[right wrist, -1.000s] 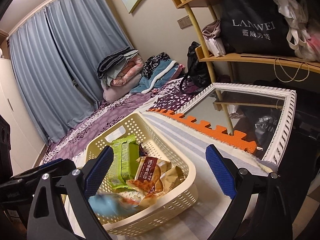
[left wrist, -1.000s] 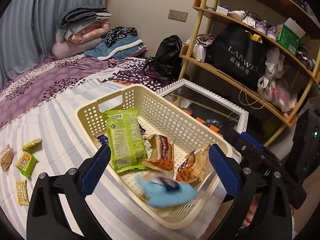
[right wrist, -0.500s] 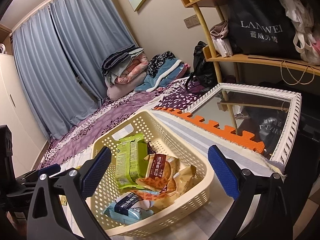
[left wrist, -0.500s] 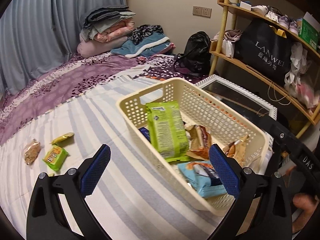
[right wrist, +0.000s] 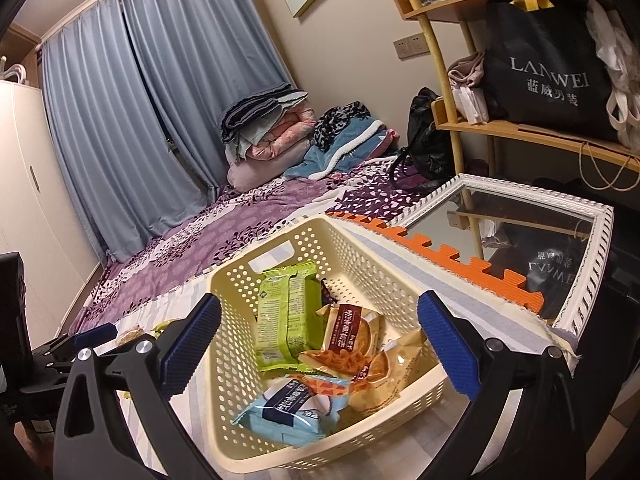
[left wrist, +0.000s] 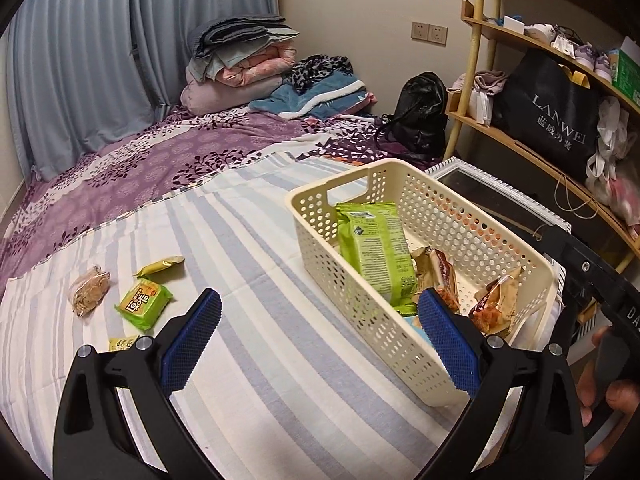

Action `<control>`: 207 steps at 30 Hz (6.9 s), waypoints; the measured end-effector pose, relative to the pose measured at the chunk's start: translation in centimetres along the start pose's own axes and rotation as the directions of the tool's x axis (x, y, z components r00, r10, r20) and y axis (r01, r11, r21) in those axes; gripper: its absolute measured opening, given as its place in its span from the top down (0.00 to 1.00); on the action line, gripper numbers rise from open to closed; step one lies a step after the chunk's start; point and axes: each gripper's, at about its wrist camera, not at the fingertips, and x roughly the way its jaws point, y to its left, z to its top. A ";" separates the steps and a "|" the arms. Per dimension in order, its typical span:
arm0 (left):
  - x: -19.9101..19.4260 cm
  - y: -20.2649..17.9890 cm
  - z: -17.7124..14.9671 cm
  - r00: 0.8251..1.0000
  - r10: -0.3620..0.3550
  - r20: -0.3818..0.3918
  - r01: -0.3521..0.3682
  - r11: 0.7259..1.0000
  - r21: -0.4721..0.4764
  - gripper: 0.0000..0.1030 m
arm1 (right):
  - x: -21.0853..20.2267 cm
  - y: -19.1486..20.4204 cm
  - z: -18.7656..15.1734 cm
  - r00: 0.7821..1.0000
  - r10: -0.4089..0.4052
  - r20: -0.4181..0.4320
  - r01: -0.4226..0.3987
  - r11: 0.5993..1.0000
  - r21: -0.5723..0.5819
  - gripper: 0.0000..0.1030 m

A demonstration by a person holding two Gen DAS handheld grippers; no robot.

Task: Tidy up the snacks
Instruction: 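Move both grippers back toward the remaining snacks on the bed, then grasp the yellow bibizan packet with the left gripper while the right grasps the green MOKA pack, then carry the green MOKA pack into the basket and open the right gripper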

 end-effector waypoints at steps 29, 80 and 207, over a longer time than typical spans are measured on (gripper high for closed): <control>-3.6 10.3 -3.9 0.991 0.132 0.028 -0.126 0.979 -0.160 0.03 | 1.1 11.0 -2.4 0.992 0.077 -0.104 -0.101 0.963 -0.248 0.05; 5.6 23.9 -11.3 0.950 0.193 -0.244 -0.262 0.920 -0.292 0.07 | 7.1 19.1 -10.1 0.907 0.163 -0.388 -0.327 0.854 -0.404 0.05; -6.2 16.2 -9.7 0.970 0.242 -0.025 -0.242 0.951 -0.193 0.54 | 3.8 12.4 -1.8 0.953 0.205 -0.224 -0.265 0.922 -0.282 0.36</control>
